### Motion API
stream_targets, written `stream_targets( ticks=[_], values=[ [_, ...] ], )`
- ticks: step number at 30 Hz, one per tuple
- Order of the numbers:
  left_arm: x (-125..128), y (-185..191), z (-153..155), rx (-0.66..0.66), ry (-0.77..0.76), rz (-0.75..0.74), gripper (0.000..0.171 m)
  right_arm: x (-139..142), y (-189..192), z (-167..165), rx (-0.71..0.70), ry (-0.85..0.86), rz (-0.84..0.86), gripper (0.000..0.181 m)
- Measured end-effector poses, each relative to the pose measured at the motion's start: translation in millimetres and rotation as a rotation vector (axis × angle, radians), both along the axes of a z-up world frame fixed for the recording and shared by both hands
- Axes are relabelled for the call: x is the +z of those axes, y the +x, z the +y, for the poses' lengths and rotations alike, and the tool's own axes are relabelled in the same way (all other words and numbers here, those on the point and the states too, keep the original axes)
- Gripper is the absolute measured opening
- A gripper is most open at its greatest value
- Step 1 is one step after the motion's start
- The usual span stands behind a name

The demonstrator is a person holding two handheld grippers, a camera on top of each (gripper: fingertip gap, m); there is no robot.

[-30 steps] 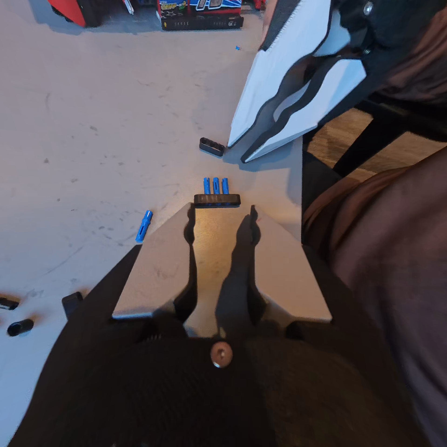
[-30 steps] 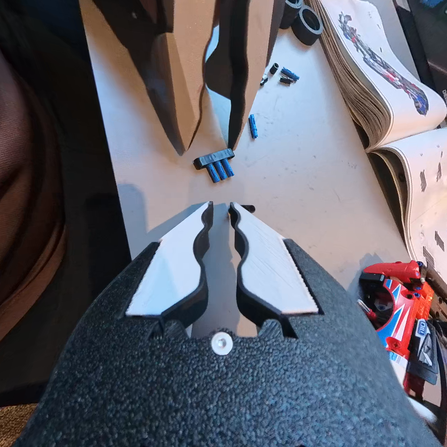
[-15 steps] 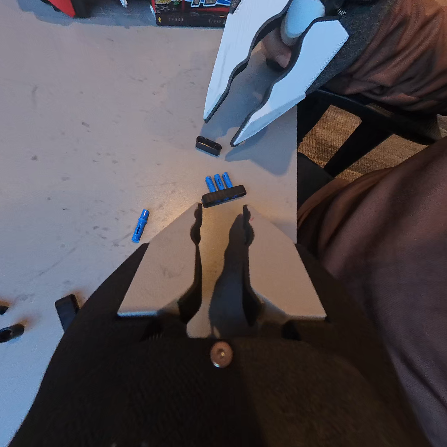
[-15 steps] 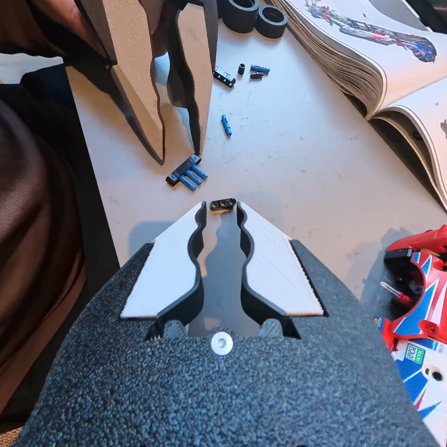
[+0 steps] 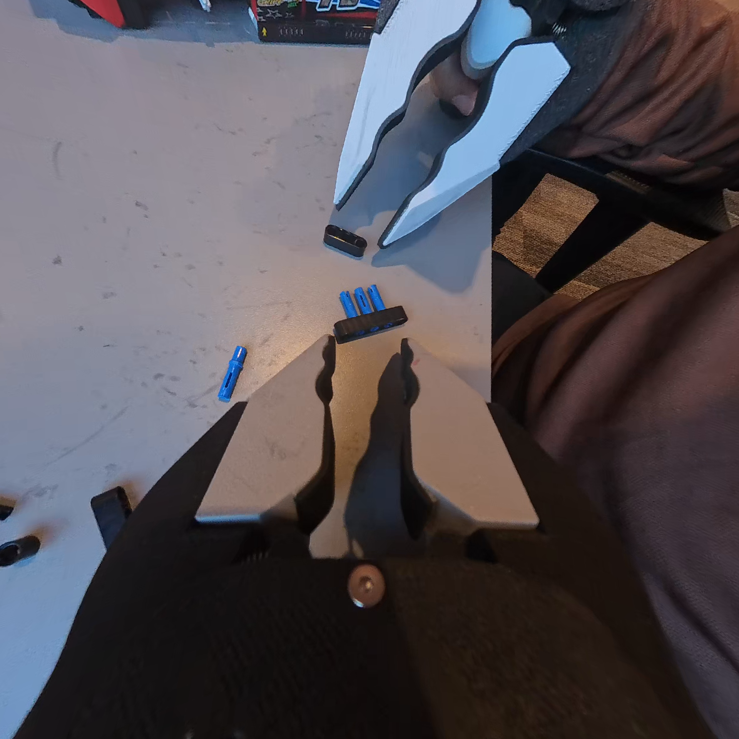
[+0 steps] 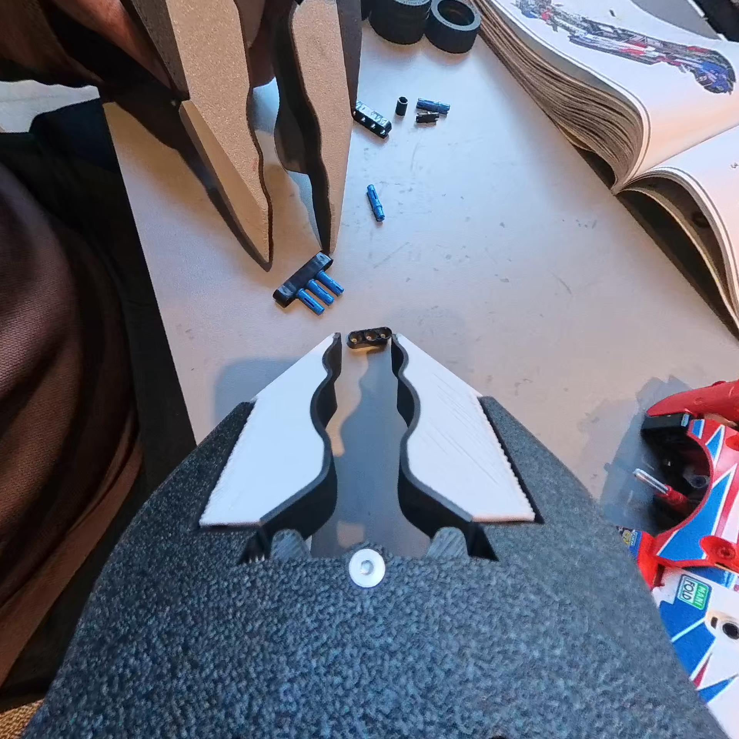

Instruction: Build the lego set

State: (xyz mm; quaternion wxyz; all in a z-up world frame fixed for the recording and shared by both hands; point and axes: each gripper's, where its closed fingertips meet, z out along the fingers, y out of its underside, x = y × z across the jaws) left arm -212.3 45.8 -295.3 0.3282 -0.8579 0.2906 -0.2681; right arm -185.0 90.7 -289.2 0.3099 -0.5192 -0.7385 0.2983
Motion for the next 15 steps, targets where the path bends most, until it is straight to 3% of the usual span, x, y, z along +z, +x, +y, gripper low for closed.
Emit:
stream_targets(
  ticks=[15],
  values=[
    [0.0, -0.3, -0.3, -0.001, -0.003, -0.003, 0.029, 0.6, -0.9, -0.7, 0.003, 0.0, 0.007, 0.024]
  ],
)
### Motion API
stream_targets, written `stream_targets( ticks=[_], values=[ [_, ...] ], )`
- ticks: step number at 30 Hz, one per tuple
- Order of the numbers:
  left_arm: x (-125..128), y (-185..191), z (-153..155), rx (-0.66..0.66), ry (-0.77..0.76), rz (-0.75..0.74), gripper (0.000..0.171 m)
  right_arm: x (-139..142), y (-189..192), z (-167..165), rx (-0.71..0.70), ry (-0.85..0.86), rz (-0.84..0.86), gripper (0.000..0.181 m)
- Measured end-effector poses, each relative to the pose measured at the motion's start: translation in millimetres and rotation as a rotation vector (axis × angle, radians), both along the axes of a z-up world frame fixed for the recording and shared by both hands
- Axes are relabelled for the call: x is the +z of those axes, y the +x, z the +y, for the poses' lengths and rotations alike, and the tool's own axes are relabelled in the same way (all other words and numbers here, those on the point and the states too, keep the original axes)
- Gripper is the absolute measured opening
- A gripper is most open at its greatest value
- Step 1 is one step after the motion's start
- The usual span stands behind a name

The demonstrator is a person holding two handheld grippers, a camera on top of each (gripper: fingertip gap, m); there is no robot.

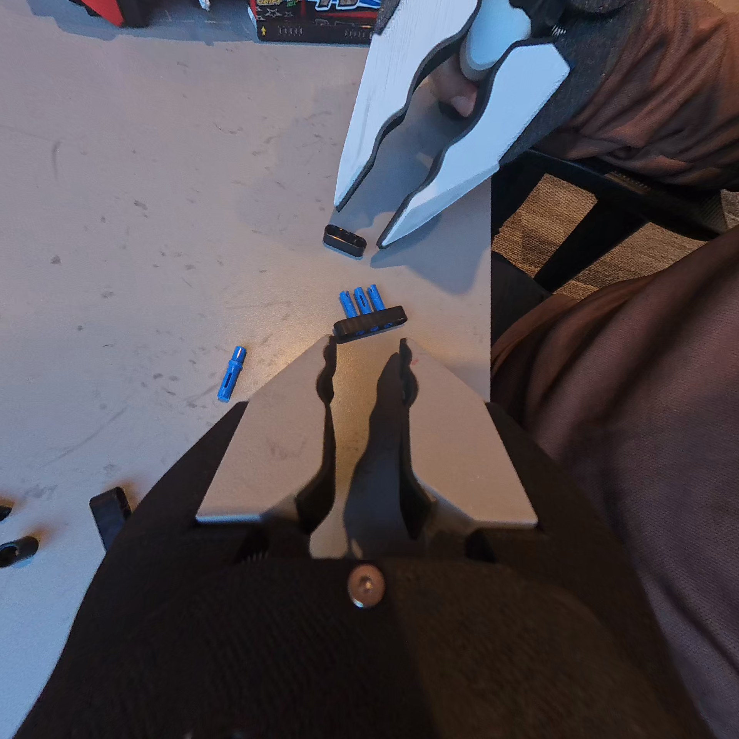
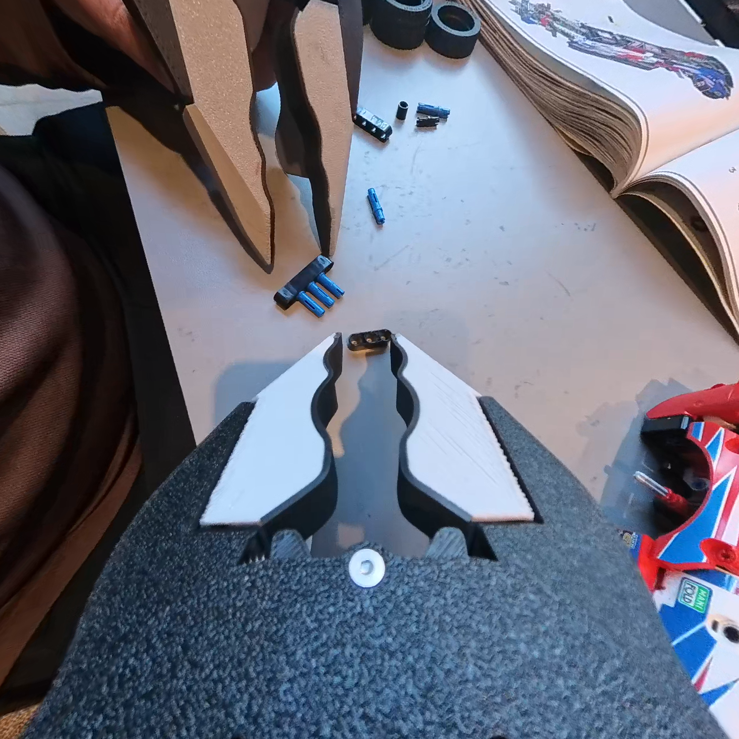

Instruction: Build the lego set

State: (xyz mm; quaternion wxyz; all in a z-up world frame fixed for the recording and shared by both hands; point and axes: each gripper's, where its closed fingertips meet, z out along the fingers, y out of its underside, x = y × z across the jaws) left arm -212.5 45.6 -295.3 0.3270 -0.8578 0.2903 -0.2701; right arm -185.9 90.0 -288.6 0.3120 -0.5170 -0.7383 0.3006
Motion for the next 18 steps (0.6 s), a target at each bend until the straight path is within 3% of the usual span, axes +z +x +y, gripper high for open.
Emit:
stream_targets(
  ticks=[18],
  values=[
    [-0.9, 0.3, -0.8, -0.004, 0.033, 0.041, 0.03, 1.7, -1.9, 0.2, -0.129, -0.084, -0.019, 0.025]
  ],
)
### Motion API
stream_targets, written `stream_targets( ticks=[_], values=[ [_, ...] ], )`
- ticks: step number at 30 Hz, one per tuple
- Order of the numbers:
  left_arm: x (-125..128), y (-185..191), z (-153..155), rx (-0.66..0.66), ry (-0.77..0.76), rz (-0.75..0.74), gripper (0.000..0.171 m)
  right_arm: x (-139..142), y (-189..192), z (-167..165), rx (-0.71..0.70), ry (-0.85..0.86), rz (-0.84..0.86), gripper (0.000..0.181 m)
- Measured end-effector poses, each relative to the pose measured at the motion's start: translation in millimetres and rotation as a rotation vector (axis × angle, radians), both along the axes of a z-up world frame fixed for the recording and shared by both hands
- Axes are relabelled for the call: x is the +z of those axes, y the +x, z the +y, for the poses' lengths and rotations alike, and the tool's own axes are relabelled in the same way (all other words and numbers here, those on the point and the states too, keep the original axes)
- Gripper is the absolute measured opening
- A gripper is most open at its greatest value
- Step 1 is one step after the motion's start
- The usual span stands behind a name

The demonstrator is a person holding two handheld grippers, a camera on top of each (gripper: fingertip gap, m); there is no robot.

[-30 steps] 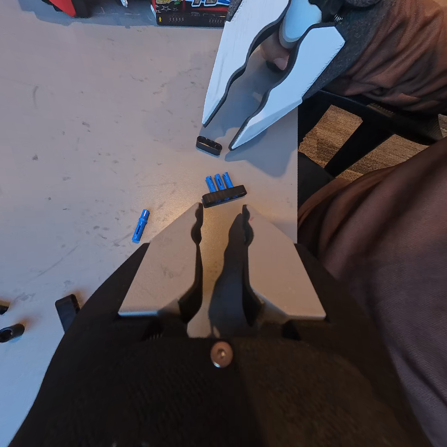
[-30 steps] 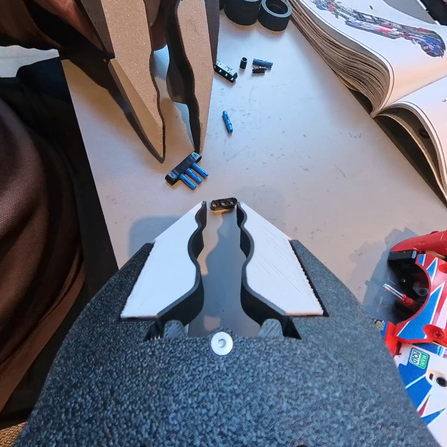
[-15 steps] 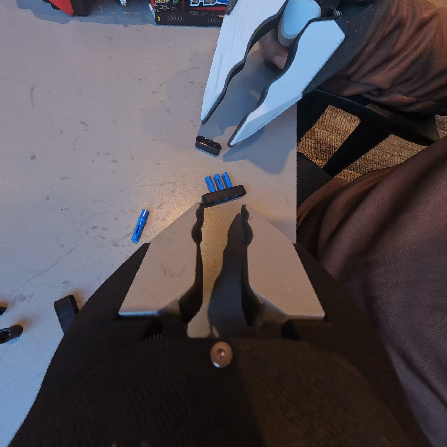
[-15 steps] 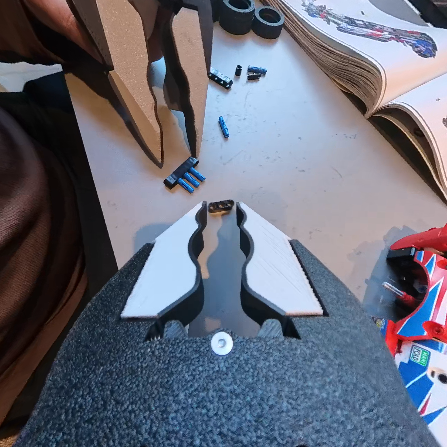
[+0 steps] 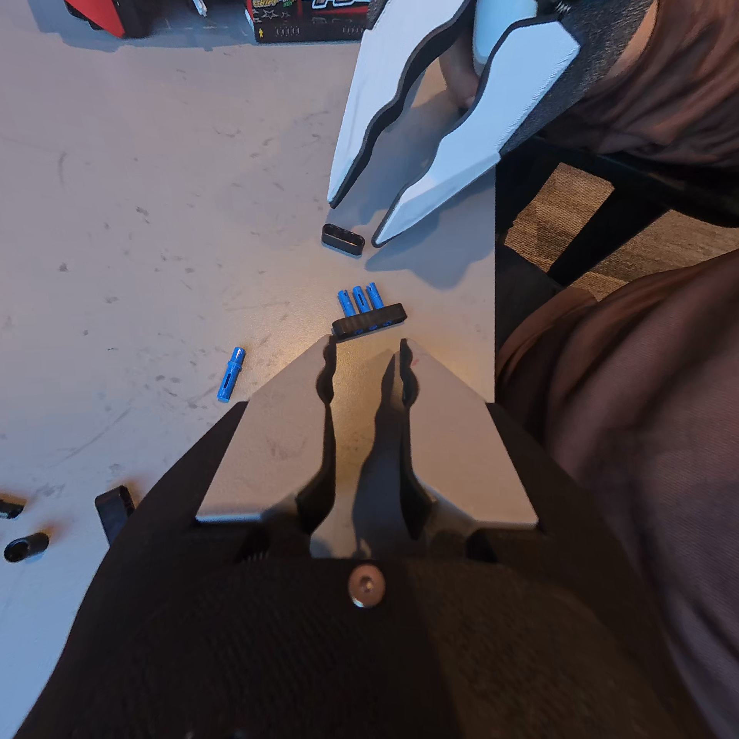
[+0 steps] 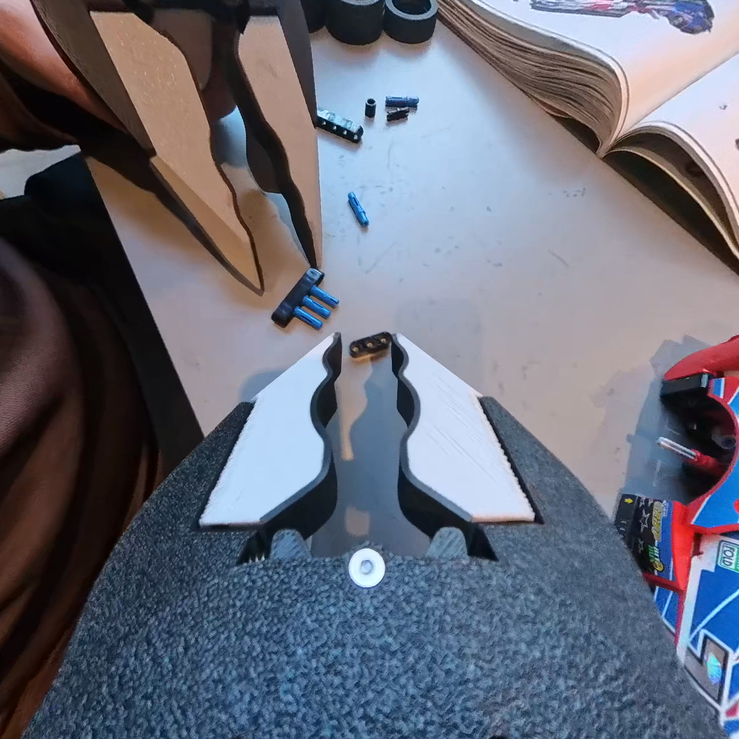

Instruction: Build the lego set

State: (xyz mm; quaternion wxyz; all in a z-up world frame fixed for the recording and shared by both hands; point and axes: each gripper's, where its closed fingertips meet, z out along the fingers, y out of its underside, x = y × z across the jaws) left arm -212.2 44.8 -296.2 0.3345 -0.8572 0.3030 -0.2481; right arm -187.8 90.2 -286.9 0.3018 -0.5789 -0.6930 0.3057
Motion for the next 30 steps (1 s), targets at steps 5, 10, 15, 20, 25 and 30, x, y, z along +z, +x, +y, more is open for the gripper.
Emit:
stream_targets(
  ticks=[5, 10, 15, 20, 25, 30],
  values=[
    [-0.2, 0.2, -0.7, 0.006, 0.005, 0.006, 0.03, 10.7, -2.2, -25.4, 0.029, 0.048, 0.007, 0.02],
    [-0.2, 0.0, -0.3, 0.009, 0.003, 0.005, 0.029, -10.2, -7.0, -46.6, -0.025, 0.023, -0.066, 0.019],
    [-0.1, -0.8, 0.9, 0.021, 0.009, 0.01, 0.03, -11.9, -13.6, -40.6, -0.093, -0.014, -0.059, 0.014],
    [0.7, -0.7, 0.8, 0.021, -0.001, -0.006, 0.034, -12.3, -13.2, -37.1, -0.101, -0.073, -0.052, 0.008],
    [4.9, 3.3, -2.0, -0.016, 0.079, 0.036, 0.034, -1.8, 0.7, -35.8, -0.127, -0.204, 0.0, 0.008],
    [11.8, 0.7, 4.6, -0.056, 0.238, 0.173, 0.033, 9.4, 14.2, -39.3, -0.129, -0.384, 0.05, 0.008]
  ],
)
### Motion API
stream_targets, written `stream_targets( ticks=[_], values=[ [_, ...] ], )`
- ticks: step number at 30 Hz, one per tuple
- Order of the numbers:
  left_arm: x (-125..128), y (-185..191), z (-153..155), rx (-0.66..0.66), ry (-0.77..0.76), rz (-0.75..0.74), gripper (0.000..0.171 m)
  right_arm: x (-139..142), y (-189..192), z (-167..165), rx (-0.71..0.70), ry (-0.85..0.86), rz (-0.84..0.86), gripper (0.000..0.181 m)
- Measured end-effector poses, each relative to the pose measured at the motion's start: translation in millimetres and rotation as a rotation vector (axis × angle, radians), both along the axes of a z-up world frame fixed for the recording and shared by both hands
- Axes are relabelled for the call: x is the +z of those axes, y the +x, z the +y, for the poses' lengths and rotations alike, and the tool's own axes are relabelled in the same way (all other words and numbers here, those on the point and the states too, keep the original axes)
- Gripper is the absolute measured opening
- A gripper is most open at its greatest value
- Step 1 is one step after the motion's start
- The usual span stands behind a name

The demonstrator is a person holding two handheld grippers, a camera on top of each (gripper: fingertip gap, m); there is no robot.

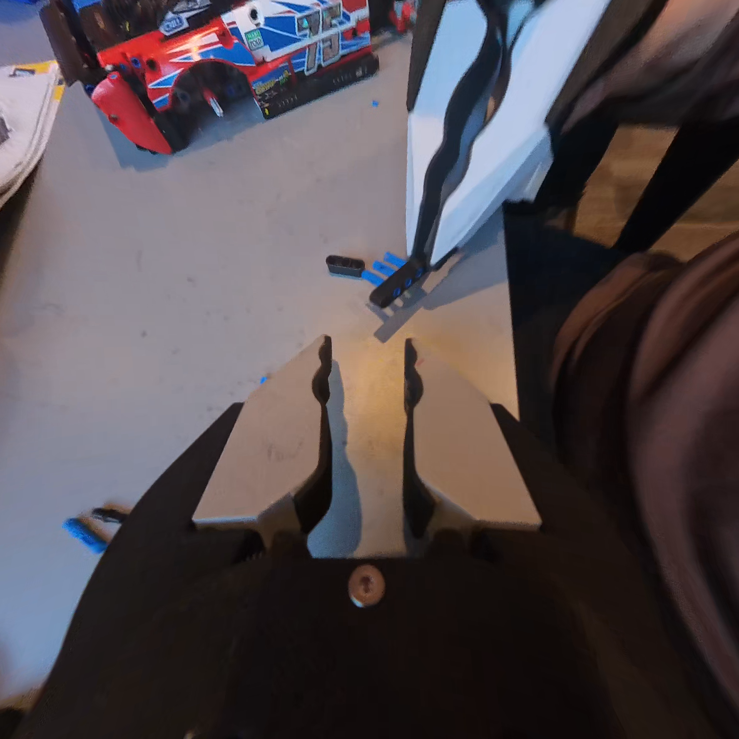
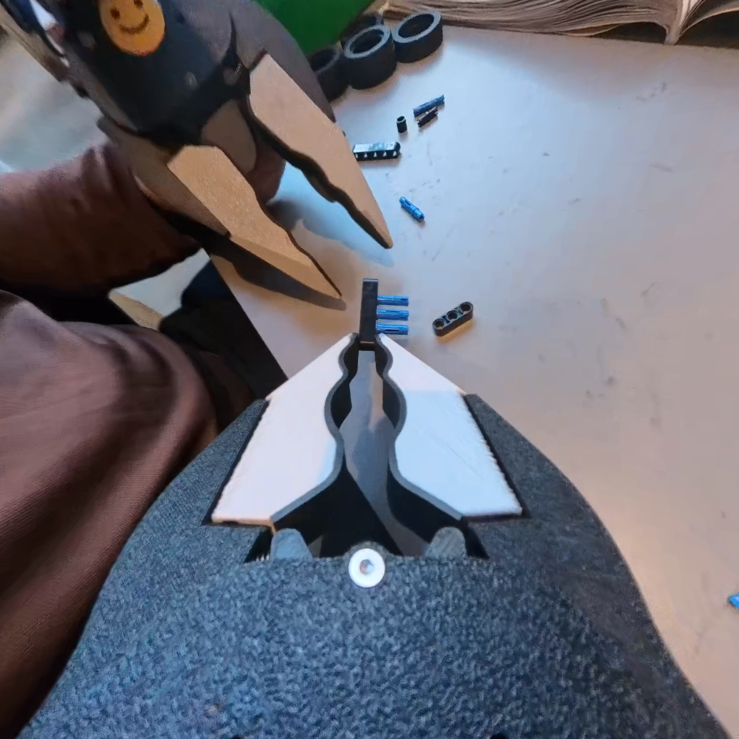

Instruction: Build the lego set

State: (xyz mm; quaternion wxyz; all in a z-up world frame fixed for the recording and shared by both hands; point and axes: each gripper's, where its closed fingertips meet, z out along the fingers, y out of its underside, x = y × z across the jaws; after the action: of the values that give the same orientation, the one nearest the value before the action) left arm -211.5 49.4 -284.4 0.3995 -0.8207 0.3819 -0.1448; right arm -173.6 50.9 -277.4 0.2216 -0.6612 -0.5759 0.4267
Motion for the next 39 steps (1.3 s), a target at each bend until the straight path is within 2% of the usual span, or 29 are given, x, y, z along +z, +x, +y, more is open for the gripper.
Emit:
stream_targets(
  ticks=[3, 6, 8, 13, 15, 20, 22, 23, 24, 25, 29, 32, 36, 39],
  values=[
    [-0.3, 2.7, 1.6, -0.083, 0.072, 0.179, 0.034, 9.1, 6.4, 0.4, 0.013, -0.119, 0.035, 0.008],
    [13.6, 8.7, 10.2, -0.158, 0.265, 0.336, 0.031, 20.5, 9.6, -1.3, 0.039, -0.285, 0.083, 0.008],
    [22.2, 16.7, 12.6, -0.226, 0.362, 0.397, 0.022, 26.9, 11.1, -2.6, 0.058, -0.386, 0.108, 0.008],
    [27.2, 36.4, 11.2, -0.354, 0.341, 0.39, 0.023, 31.0, 17.3, -3.1, 0.097, -0.502, 0.101, 0.008],
    [27.8, 40.6, 10.3, -0.396, 0.332, 0.392, 0.008, 31.9, 18.5, -3.8, 0.107, -0.542, 0.1, 0.008],
    [23.0, 45.6, 10.6, -0.435, 0.274, 0.384, 0.005, 32.0, 18.8, 2.2, 0.085, -0.609, 0.118, 0.008],
    [15.6, 44.8, 10.3, -0.433, 0.182, 0.364, 0.005, 26.7, 18.6, 6.9, 0.068, -0.539, 0.095, 0.008],
    [12.6, 44.2, 9.8, -0.437, 0.138, 0.351, 0.005, 23.5, 18.4, 11.2, 0.054, -0.461, 0.074, 0.018],
    [10.4, 43.7, 9.5, -0.443, 0.105, 0.338, 0.004, 20.7, 18.4, 17.3, 0.037, -0.352, 0.049, 0.037],
    [9.7, 43.1, 10.4, -0.445, 0.084, 0.326, 0.004, 20.6, 18.9, 22.4, 0.032, -0.227, 0.031, 0.042],
    [12.2, 44.7, 12.2, -0.473, 0.025, 0.287, 0.004, 33.6, 15.7, 15.8, 0.13, 0.222, 0.022, 0.032],
    [13.2, 46.6, 14.3, -0.496, 0.004, 0.296, 0.005, 29.1, 9.8, 14.2, 0.164, 0.486, -0.026, 0.008],
    [13.3, 47.0, 16.7, -0.503, -0.004, 0.299, 0.004, 17.8, 7.9, 15.9, 0.165, 0.514, -0.079, 0.004],
    [14.5, 47.3, 16.8, -0.5, 0.013, 0.283, 0.004, 19.5, 9.3, 11.9, 0.174, 0.458, -0.053, 0.013]
  ],
)
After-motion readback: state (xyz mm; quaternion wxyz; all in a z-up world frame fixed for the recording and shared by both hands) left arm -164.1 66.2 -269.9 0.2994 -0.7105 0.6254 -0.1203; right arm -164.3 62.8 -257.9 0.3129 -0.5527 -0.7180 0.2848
